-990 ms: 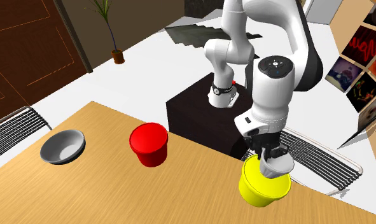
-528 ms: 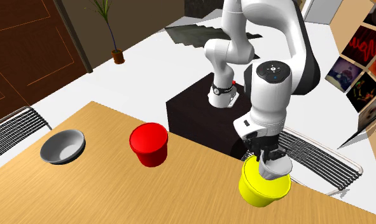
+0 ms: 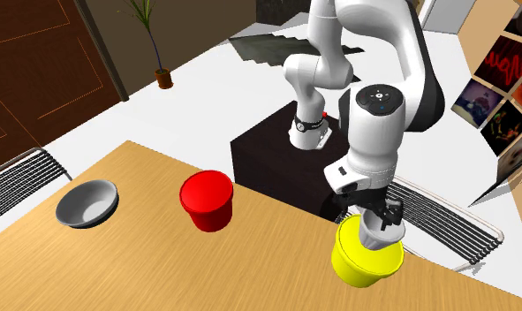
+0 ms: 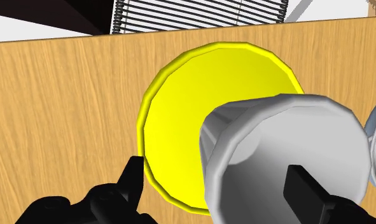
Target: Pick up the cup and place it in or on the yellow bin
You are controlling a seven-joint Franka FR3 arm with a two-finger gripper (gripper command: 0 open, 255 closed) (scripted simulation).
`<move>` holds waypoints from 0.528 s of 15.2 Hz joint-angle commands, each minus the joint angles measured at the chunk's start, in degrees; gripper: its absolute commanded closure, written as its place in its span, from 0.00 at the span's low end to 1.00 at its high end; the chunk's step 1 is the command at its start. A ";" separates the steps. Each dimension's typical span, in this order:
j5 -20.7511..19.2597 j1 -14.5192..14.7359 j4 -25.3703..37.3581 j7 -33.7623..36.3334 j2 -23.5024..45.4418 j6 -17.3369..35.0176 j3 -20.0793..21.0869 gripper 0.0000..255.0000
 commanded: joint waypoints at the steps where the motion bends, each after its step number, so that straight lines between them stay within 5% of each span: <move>1: 0.22 -0.25 0.54 -0.20 -1.41 -1.97 -0.22 0.00; 4: 0.59 -0.91 2.43 -0.61 -4.94 -7.48 -0.97 0.00; 8: 0.59 -0.88 2.43 -0.61 -4.94 -7.48 -0.99 0.00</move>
